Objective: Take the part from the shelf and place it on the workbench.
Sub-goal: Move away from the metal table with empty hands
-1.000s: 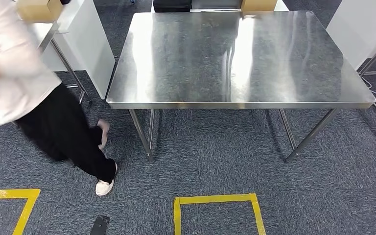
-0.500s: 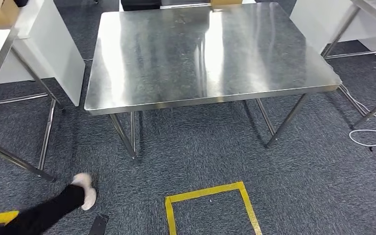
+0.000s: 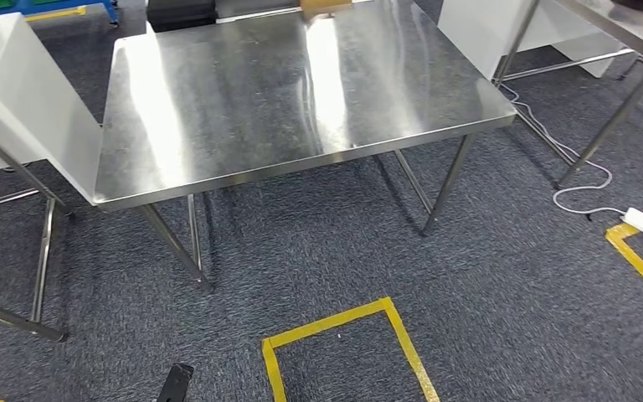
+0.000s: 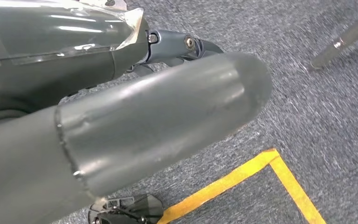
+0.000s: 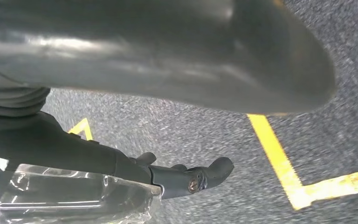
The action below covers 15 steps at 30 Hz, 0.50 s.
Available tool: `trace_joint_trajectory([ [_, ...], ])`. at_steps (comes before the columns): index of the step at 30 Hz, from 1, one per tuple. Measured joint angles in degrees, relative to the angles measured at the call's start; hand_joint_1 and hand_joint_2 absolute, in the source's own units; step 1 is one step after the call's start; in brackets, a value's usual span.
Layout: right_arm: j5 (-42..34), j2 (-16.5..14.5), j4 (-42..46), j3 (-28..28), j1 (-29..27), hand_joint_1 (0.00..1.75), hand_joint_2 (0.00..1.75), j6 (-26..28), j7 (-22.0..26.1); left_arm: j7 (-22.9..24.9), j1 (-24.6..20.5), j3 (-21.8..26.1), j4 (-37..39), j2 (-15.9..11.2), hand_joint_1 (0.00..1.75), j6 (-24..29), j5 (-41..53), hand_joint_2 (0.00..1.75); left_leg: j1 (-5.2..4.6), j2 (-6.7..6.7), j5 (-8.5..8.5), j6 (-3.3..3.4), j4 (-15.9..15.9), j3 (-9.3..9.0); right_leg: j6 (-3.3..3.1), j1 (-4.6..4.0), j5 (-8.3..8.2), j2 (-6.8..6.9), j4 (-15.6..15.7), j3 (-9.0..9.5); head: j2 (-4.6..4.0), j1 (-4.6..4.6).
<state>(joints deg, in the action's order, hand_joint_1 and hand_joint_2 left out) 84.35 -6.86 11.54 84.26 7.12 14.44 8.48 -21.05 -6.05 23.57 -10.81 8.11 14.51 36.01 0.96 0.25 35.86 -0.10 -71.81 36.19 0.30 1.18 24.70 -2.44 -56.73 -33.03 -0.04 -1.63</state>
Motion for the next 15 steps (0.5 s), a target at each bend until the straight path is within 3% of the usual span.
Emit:
trace_joint_trajectory([
  [1, 0.0, 0.0, 0.0, 0.0, 0.0, 0.00, 0.00, 0.0, 0.0, 0.0, 0.0, 0.0, 0.0, 0.0, 0.00, 0.0, 0.0, 0.00, -0.01, -0.41, -1.74, 0.35, 2.7, -1.53, 0.08, -0.11, -0.18, -0.75, 0.0, -0.08, 0.00, 0.00],
  [3, -0.1, -0.1, 0.0, 0.0, 0.0, 0.00, 0.00, 0.0, -0.1, 0.0, 0.0, 0.0, 0.0, -0.1, 0.00, 0.0, 0.0, 0.00, -0.02, -3.08, -5.18, 1.29, 10.6, -5.77, 0.46, -0.29, -0.55, -2.12, 0.0, -0.22, 0.00, 0.05],
  [5, 0.0, -0.2, 0.0, 0.0, 0.1, 0.00, 0.00, 0.1, -0.2, 0.0, -0.1, 0.0, 0.0, -0.2, 0.00, 0.0, 0.1, 0.00, -0.21, -5.19, -6.27, 1.87, 14.7, -7.80, 1.09, -0.22, -0.97, -3.25, -0.1, -0.65, 0.00, 0.13],
  [6, 0.0, -0.3, 0.0, 0.0, 0.1, 0.00, 0.00, 0.1, -0.3, 0.0, -0.1, 0.0, 0.0, -0.3, 0.00, 0.0, 0.1, 0.00, -0.38, -5.21, -6.22, 2.00, 15.0, -7.83, 1.51, -0.13, -1.25, -3.78, 0.0, -0.92, 0.00, 0.16],
  [7, 0.0, -0.3, 0.0, 0.0, 0.0, 0.00, 0.00, 0.1, -0.5, 0.0, -0.1, 0.0, 0.0, -0.2, 0.00, 0.0, 0.1, 0.00, -0.53, -4.46, -6.50, 2.16, 15.2, -7.81, 1.98, -0.12, -1.56, -4.40, 0.1, -1.31, 0.00, 0.12],
  [9, 0.1, -0.3, 0.0, 0.0, -0.2, 0.00, 0.00, 0.1, -0.7, 0.0, -0.1, 0.0, 0.0, -0.1, 0.00, 0.0, 0.1, 0.00, -0.48, -2.90, -7.35, 2.70, 15.9, -7.77, 2.34, -0.34, -1.18, -3.33, -0.9, -2.35, 0.00, 0.19],
  [10, 0.1, -0.2, 0.0, 0.0, -0.2, 0.00, 0.00, 0.1, -0.8, -0.1, -0.1, 0.0, 0.0, 0.0, 0.00, 0.0, 0.1, 0.00, -0.41, -2.03, -7.77, 2.98, 16.3, -7.67, 2.17, -0.49, 0.01, -1.92, -2.9, -3.54, 0.00, 0.31],
  [12, 0.1, -0.2, 0.0, 0.0, 0.0, 0.00, 0.00, 0.1, -0.9, -0.1, 0.0, 0.0, 0.0, 0.0, 0.00, 0.0, 0.1, 0.00, -0.49, -0.23, -8.19, 3.33, 16.6, -7.25, 1.66, -0.43, 3.70, 0.93, -10.1, -6.72, 0.00, 0.50],
  [14, 0.1, -0.2, 0.0, 0.0, 0.0, 0.00, 0.00, 0.1, -0.9, -0.1, 0.2, 0.0, 0.0, 0.0, 0.00, 0.0, 0.1, 0.00, -0.62, 1.71, -8.33, 3.33, 16.5, -6.86, 2.03, -0.23, 6.08, 1.71, -16.1, -8.81, 0.00, 0.56],
  [15, 0.1, -0.2, 0.0, 0.0, -0.1, 0.00, 0.00, 0.1, -0.9, -0.1, 0.2, 0.0, 0.0, 0.0, 0.00, 0.0, 0.1, 0.00, -0.64, 2.60, -8.38, 3.28, 16.4, -6.71, 2.50, -0.15, 6.04, 1.91, -16.1, -8.18, 0.00, 0.58],
])
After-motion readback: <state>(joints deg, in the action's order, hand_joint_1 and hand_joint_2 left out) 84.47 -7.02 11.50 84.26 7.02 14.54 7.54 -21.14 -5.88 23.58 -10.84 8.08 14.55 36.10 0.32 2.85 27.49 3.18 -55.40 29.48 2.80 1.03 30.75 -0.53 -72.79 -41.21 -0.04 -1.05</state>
